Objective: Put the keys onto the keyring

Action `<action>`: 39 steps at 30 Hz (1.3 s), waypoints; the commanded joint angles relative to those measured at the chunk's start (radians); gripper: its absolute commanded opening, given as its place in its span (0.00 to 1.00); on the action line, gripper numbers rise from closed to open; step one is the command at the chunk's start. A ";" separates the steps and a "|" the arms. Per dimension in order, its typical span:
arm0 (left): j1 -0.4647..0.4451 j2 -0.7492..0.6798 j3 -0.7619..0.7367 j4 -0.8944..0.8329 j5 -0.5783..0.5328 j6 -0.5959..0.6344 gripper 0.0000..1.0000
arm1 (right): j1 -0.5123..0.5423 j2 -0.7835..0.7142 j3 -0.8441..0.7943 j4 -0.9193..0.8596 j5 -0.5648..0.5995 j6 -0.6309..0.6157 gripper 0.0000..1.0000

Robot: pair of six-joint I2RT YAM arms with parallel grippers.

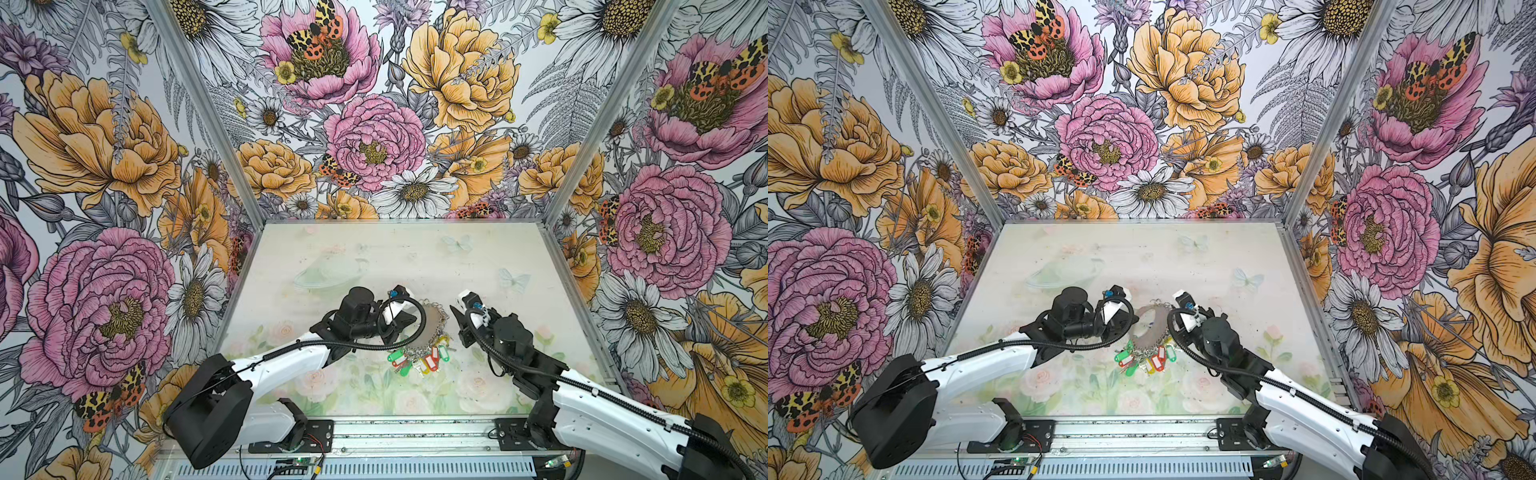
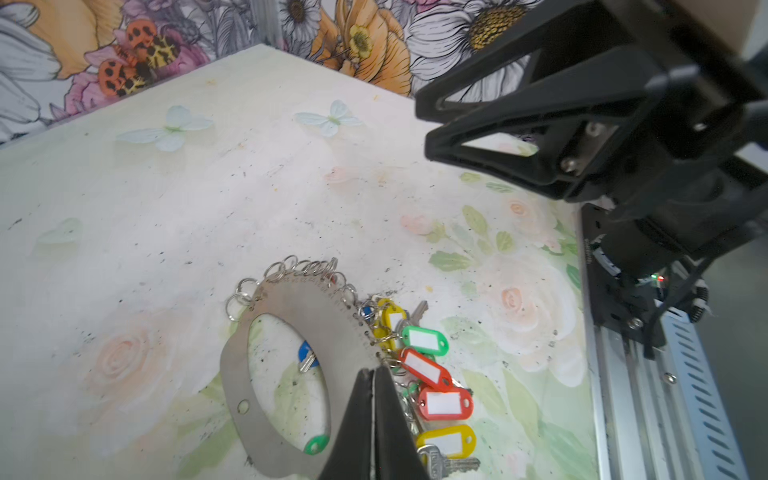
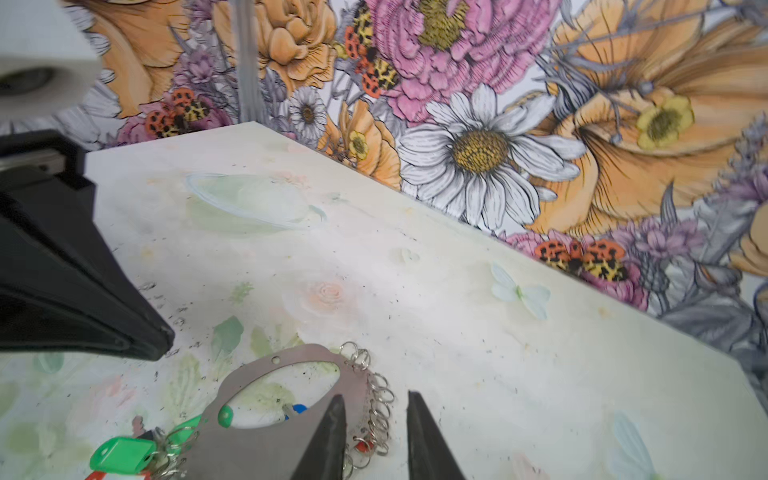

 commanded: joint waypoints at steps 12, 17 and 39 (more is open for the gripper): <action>-0.080 0.310 0.250 -0.078 -0.105 0.060 0.26 | -0.316 0.198 0.074 -0.156 -0.192 0.406 0.34; -0.072 0.435 0.360 -0.113 -0.013 0.164 0.25 | -0.367 0.155 0.040 -0.155 -0.227 0.415 0.34; -0.090 0.755 0.760 -0.498 0.035 0.376 0.19 | -0.408 0.112 -0.032 -0.112 -0.293 0.407 0.34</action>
